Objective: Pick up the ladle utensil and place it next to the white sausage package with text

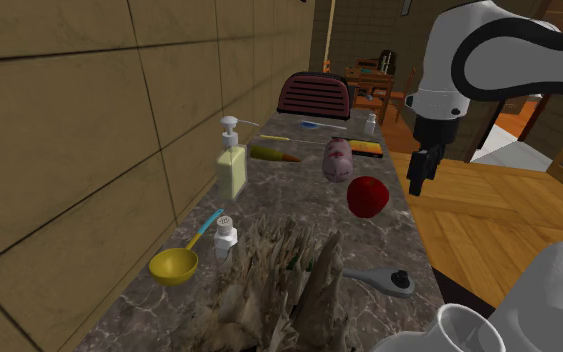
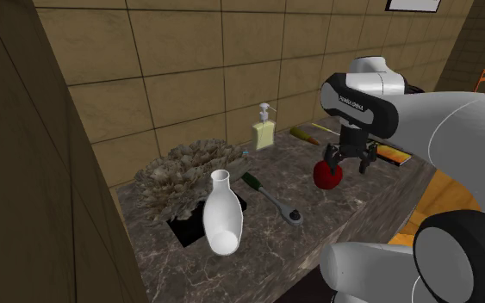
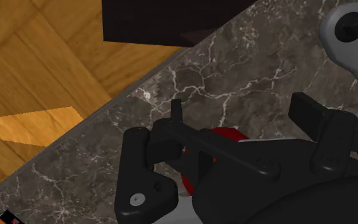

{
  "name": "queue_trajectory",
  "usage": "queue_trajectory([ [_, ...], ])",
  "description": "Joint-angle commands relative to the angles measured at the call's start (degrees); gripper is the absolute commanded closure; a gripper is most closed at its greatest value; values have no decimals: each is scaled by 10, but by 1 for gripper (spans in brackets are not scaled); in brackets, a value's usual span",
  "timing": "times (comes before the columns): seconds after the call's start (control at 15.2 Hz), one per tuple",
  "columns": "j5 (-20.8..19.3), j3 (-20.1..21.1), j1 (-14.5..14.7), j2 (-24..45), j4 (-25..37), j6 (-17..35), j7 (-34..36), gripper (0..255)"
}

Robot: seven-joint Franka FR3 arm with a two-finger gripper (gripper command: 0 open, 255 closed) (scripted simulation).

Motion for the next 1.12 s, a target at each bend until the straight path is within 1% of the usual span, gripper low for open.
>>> queue_trajectory([
  [0.0,0,0,0,0,0,0,0,0],
  [0.26,58,51,6,0,-19,25,95,0],
  [0.53,113,104,12,16,-24,59,188,0],
  [0.79,161,158,15,49,-16,101,280,0],
  [1.06,197,213,11,97,6,148,369,0],
])
